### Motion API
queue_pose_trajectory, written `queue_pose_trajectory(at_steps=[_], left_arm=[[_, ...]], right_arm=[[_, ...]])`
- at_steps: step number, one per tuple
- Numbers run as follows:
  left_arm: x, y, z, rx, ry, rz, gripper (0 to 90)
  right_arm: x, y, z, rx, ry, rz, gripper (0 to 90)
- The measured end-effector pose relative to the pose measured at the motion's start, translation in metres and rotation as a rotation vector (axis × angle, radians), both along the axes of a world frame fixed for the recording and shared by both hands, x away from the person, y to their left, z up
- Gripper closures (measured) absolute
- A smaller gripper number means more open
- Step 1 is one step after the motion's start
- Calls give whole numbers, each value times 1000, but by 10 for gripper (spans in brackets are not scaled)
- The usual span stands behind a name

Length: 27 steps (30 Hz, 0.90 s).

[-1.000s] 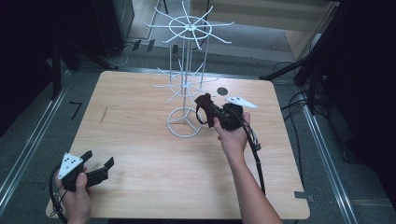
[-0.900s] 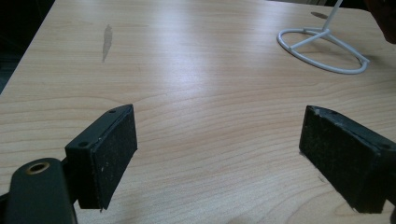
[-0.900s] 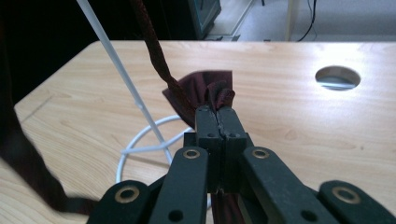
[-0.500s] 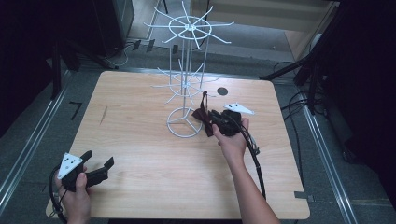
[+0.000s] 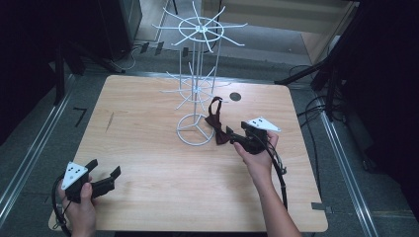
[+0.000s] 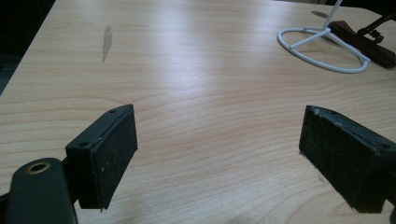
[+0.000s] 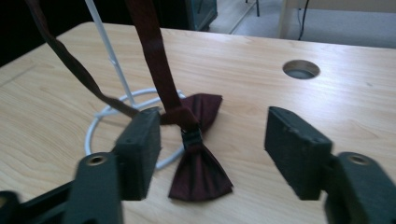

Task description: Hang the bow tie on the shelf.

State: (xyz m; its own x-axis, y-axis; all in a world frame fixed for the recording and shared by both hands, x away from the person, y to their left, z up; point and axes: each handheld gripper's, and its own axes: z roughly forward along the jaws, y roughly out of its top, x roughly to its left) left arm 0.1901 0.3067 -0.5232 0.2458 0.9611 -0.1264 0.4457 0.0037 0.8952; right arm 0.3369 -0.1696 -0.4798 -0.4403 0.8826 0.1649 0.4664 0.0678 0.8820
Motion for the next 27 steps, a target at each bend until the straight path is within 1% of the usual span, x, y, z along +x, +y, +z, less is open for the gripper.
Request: queue_pose_trajectory(at_steps=[1,2,5,7,9,10,14,15,17,19,23,27], left_arm=[[0,0,0,0,0,0,121],[0,0,0,1,0,0,121],[0,0,0,3,-1,-1,121],[0,0,0,2,-1,0,121],[0,0,0,4,-1,0,121],[0,0,0,4,-1,0,122],[0,-1,0,6,-2,1,122],[0,-1,0,7,-2,1,123],[0,-1,0,7,-2,2,123],[0,-1,0,9,-1,3,123],[0,-1,0,11,-2,2,124],[0,-1,0,11,-2,2,124]], right_arm=[[-2,-2,0,-7,0,-2,316],[-7,-7,-2,-19,-5,-5,267],[-13,-14,-4,-33,2,-16,199],[-15,-17,-5,-32,5,-20,184],[-22,-26,-8,-17,14,-22,154],[-22,-26,-8,-17,14,-22,154],[-29,-36,-13,-11,24,-31,142],[-32,-39,-14,-21,21,-27,135],[-38,-46,-18,-26,20,-27,135],[-39,-47,-18,-26,21,-27,134],[-47,-59,-24,-26,27,-43,134],[-52,-66,-27,-24,33,-48,134]])
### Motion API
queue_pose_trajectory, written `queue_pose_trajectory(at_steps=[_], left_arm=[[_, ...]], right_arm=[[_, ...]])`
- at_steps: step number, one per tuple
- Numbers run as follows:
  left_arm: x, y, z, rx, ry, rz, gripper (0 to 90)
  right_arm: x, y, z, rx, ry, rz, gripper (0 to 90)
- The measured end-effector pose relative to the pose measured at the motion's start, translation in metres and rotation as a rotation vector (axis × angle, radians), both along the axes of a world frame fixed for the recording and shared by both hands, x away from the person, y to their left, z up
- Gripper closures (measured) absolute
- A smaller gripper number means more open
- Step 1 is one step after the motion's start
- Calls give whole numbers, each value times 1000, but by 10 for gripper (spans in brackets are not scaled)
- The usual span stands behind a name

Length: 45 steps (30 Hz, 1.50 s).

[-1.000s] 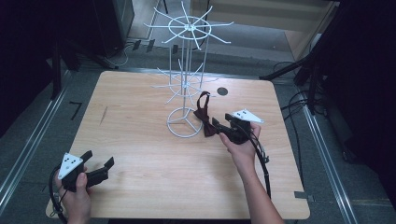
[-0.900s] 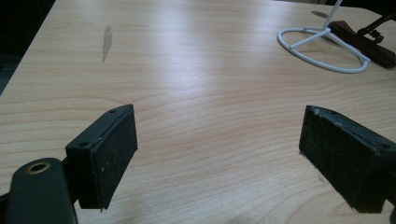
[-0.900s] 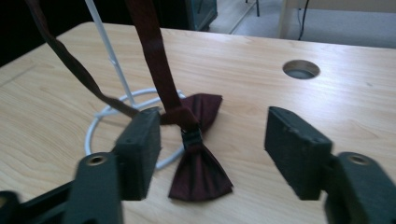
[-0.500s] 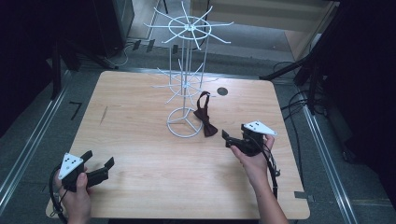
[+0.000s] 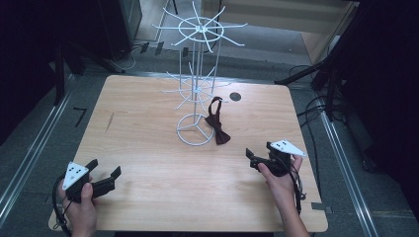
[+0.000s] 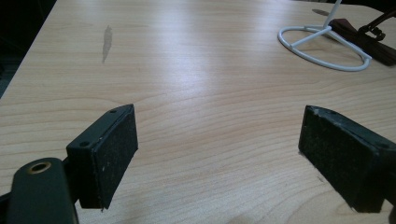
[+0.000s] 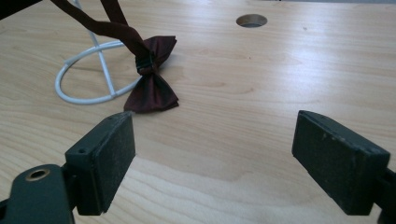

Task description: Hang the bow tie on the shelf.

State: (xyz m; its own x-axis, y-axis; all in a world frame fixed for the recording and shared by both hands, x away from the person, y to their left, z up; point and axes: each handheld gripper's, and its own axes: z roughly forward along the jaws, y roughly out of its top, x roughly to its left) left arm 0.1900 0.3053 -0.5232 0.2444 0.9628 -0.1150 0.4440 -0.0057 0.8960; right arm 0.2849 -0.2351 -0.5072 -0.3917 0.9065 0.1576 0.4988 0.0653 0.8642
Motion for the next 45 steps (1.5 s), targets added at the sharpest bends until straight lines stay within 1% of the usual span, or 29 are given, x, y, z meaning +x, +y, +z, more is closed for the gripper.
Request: queue_pose_trajectory(at_steps=[2,5,10,18,21,26,31,32,33,34,36,40,42,45], left_arm=[[0,0,0,1,0,0,124],[0,0,0,2,0,0,125],[0,0,0,5,1,-2,126],[0,0,0,7,1,-1,126],[0,0,0,6,0,-1,127],[0,0,0,6,2,-2,127],[0,0,0,5,1,-1,127],[0,0,0,5,0,-1,127],[0,0,0,5,1,-1,127],[0,0,0,5,0,0,127],[0,0,0,3,-1,1,126],[0,0,0,0,-3,3,125],[0,1,0,0,-2,4,124],[0,1,0,-7,-1,1,121]], right_arm=[[-4,-6,-4,-1,10,-10,133],[-7,-9,-5,-3,12,-14,132],[-14,-21,-11,3,17,-33,132],[-21,-32,-19,8,27,-48,132],[-25,-38,-23,2,37,-57,132],[-30,-47,-28,-3,41,-65,132],[-36,-57,-32,-7,51,-84,132],[-39,-62,-33,-6,55,-95,132],[-39,-62,-33,-6,55,-95,132],[-41,-68,-34,-4,50,-104,132],[-42,-70,-34,0,53,-108,132],[-49,-85,-37,-4,46,-138,133],[-51,-88,-38,-1,46,-143,133],[-60,-99,-38,3,36,-168,133]])
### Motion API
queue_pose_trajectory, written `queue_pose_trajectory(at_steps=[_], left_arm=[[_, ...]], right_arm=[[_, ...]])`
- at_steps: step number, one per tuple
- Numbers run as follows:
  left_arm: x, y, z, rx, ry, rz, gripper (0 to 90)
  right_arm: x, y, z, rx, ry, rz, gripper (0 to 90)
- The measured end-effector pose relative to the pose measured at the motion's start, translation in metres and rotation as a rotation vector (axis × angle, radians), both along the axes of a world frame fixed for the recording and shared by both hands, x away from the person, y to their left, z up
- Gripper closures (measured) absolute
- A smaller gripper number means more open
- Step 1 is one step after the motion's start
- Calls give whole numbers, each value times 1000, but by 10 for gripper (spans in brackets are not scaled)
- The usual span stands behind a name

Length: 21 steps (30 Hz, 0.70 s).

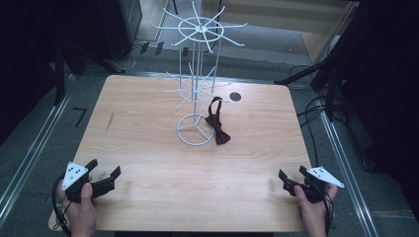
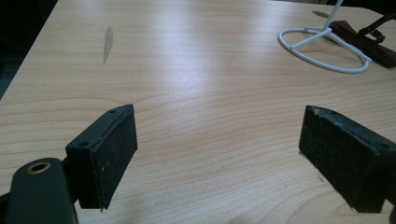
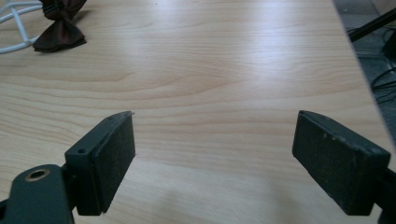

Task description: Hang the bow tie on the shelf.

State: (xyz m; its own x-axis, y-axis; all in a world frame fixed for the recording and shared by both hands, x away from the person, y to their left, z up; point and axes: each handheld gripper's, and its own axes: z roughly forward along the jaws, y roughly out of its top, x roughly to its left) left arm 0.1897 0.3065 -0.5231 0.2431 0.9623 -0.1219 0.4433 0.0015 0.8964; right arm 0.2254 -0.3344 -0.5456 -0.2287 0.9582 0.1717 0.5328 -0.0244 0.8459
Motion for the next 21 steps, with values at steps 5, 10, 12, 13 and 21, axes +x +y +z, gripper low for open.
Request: queue_pose_trajectory(at_steps=[5,10,12,13,21], left_arm=[[0,-1,0,2,-3,4,122],[0,-1,0,10,-4,3,122],[0,-1,0,14,-3,3,122],[0,-1,0,14,-3,3,122],[0,-3,0,23,-2,7,123]], right_arm=[[-17,-26,0,8,-22,-61,134],[-27,-42,-2,0,-26,-74,135],[-34,-53,-4,5,-21,-89,135],[-34,-53,-4,5,-21,-89,135],[-37,-70,-7,79,-20,-118,143]])
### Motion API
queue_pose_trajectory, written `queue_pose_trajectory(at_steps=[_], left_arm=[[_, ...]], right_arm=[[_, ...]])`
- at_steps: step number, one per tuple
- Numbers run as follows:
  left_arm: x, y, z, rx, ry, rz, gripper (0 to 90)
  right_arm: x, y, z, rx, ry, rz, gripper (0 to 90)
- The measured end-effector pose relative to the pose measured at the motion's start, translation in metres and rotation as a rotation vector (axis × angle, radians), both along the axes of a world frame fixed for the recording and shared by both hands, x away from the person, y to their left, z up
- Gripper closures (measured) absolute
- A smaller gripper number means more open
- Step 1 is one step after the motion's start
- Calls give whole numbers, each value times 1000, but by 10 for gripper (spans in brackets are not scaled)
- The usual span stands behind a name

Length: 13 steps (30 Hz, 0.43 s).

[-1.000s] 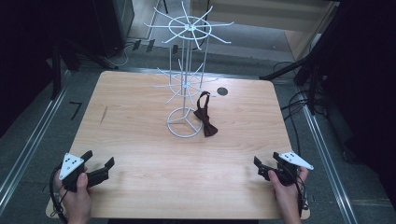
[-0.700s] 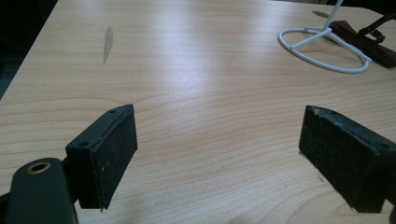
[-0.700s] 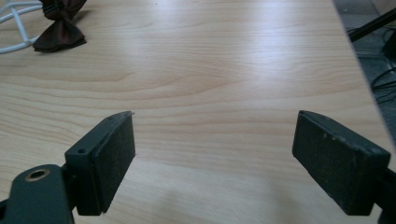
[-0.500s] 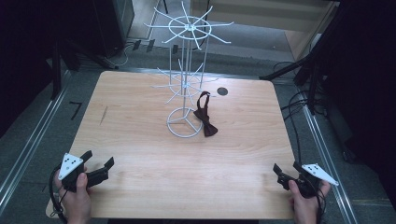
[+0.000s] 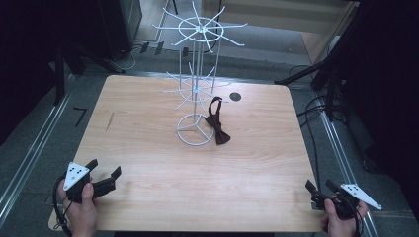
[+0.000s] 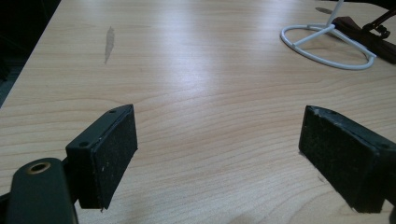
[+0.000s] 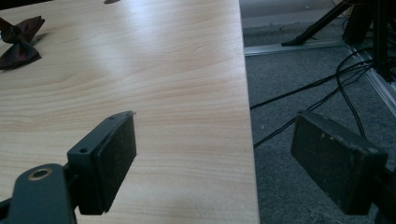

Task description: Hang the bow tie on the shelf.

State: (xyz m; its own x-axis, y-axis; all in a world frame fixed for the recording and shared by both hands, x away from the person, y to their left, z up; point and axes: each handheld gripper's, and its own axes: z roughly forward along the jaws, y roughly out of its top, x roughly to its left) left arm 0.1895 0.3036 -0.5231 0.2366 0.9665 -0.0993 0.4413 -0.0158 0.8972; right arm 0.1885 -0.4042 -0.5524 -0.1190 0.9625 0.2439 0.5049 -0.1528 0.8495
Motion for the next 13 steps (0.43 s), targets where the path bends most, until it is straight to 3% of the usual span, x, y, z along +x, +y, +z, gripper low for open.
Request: queue_pose_trajectory(at_steps=[4,8,13], left_arm=[[0,-1,0,11,2,-4,124],[0,-2,0,17,2,-5,127],[0,-2,0,14,3,-3,128]], right_arm=[[9,11,1,-42,11,12,144],[12,22,1,-141,18,32,145],[13,20,1,-126,26,24,144]])
